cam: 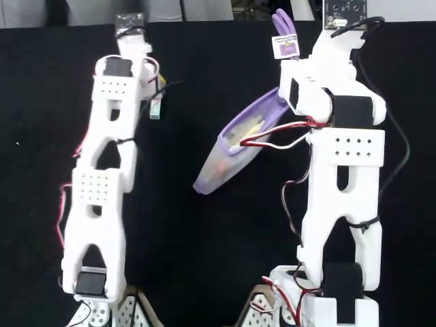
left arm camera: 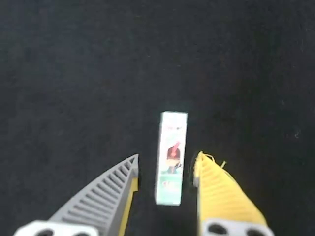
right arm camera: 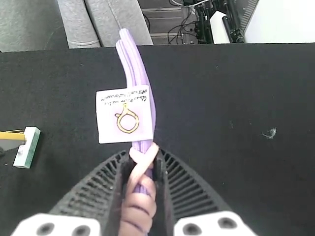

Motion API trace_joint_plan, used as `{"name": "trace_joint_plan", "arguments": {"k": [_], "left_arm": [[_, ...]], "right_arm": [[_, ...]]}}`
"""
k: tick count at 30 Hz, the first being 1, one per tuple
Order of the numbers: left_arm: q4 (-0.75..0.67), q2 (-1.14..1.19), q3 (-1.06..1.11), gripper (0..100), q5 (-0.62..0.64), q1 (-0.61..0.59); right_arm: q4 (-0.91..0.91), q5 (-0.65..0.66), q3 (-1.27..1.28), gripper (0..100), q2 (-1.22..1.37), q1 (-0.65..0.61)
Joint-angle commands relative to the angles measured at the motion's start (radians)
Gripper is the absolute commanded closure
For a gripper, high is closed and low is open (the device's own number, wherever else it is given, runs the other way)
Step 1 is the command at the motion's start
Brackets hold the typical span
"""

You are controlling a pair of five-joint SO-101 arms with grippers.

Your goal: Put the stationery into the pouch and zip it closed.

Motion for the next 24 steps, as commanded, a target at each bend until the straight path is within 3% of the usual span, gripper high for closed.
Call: {"name": "trace_joint_plan", "arguments": {"k": [1,6,15,18,21,24], "left_arm": [[0.054,0.167,-0.328,81,-0.038,0.024],[0.13,0.292,-0.478,81,-0.04,0.03],[0.149,0.313,-0.426,81,-0.04,0.018],[0.147,0.313,-0.412,88,-0.052,0.025],[0.147,0.313,-0.414,94,-0.147,0.041],[0.149,0.315,-0.404,96,-0.178,0.053]], "right_arm": [[-0.005,0.014,0.007,98.8,0.005,0.006],[-0.005,0.014,0.007,98.8,0.005,0.006],[0.002,0.014,0.007,98.8,0.002,0.006],[0.003,0.014,0.007,98.8,0.001,0.006],[0.003,0.014,0.007,98.8,-0.001,0.006],[0.003,0.014,0.007,98.8,-0.001,0.006]]}}
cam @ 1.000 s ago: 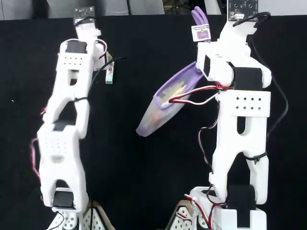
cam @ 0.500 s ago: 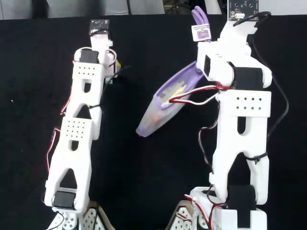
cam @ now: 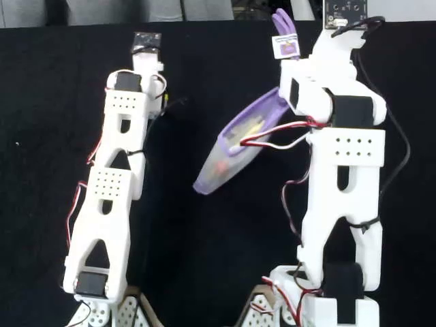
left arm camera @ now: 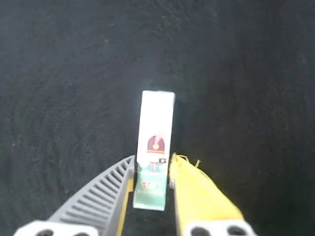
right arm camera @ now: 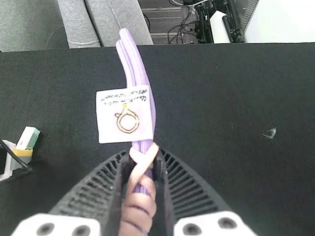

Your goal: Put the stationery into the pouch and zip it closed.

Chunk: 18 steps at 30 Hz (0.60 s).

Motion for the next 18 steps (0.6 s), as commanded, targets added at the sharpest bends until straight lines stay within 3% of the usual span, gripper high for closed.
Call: {"name": "trace_joint_plan", "arguments": {"k": [1,10,18], "left_arm": [[0.005,-0.018,0.015,96,-0.048,0.028],[0.041,-0.058,-0.094,96,-0.049,0.028],[0.133,-0.377,-0.084,97,-0.048,0.033]], "right_arm": [[0.003,0.014,0.007,98.8,-0.001,0.006],[0.003,0.014,0.007,98.8,-0.002,0.008],[0.003,0.014,0.007,98.8,0.001,0.006]]}}
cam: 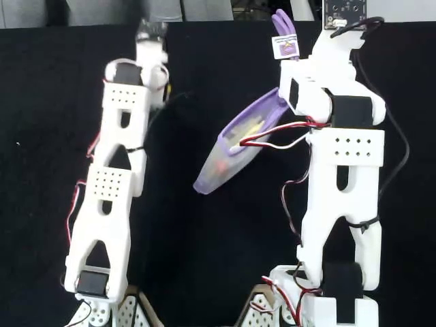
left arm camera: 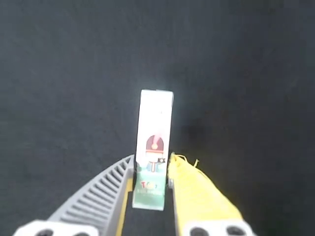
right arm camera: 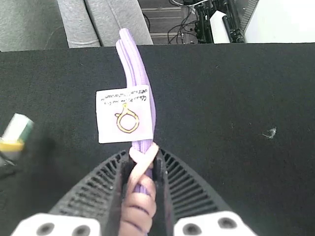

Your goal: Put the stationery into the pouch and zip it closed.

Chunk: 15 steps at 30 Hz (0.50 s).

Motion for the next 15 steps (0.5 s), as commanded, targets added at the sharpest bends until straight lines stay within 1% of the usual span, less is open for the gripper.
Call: {"name": "trace_joint_plan", "arguments": {"k": [1,6,8,13,15], "left_arm": [[0.054,-0.27,-0.059,97,-0.008,0.022],[0.186,-0.489,-0.056,97,-0.008,0.097],[0.186,-0.571,-0.047,97,-0.003,0.124],[0.186,-0.763,-0.05,97,0.132,0.165],[0.187,-0.841,-0.044,97,0.153,0.194]], "right_arm": [[0.003,0.014,0.007,98.8,0.001,0.006],[0.003,0.014,0.007,98.8,0.001,0.006],[0.003,0.014,0.007,98.8,0.001,0.006],[0.014,0.014,0.007,98.8,-0.002,0.006],[0.02,0.014,0.005,98.8,-0.002,0.006]]}}
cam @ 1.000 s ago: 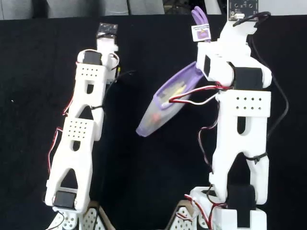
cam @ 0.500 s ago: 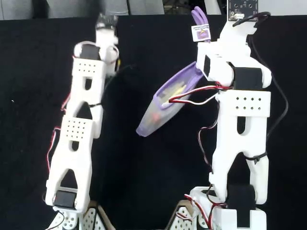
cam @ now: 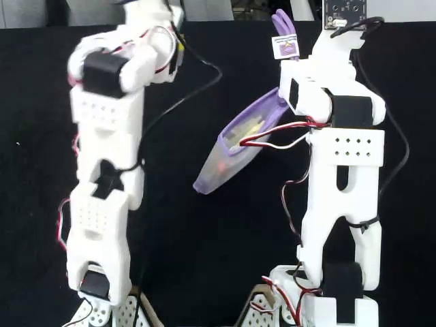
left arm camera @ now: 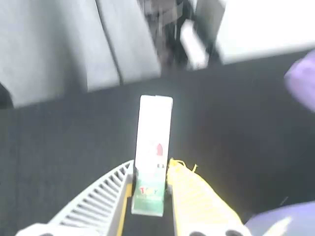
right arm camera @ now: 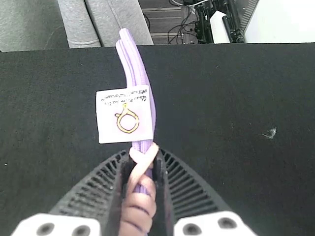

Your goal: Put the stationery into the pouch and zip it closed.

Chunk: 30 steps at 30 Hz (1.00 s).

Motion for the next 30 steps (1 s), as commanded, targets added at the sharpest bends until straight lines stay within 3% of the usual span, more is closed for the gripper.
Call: {"name": "trace_joint_plan", "arguments": {"k": [1,6,11,23,26,30], "left_arm": [[0.009,-0.224,-0.038,97,0.063,0.073],[0.009,-0.44,0.122,97,0.063,0.208],[0.003,-0.707,0.44,97,0.063,0.311],[-0.161,-1.076,1.119,97,0.055,0.386],[-0.322,-1.137,1.34,97,0.061,0.397],[-0.677,-1.249,1.672,97,0.063,0.404]], "right_arm": [[0.017,0.014,0.005,98.8,-0.002,0.006],[0.017,0.014,0.002,98.8,-0.002,0.006],[0.017,0.014,0.002,98.8,-0.002,0.006],[0.015,0.014,0.001,98.8,-0.002,0.006],[0.012,0.014,0.001,98.8,-0.002,0.006],[0.014,0.014,0.001,98.8,-0.002,0.006]]}}
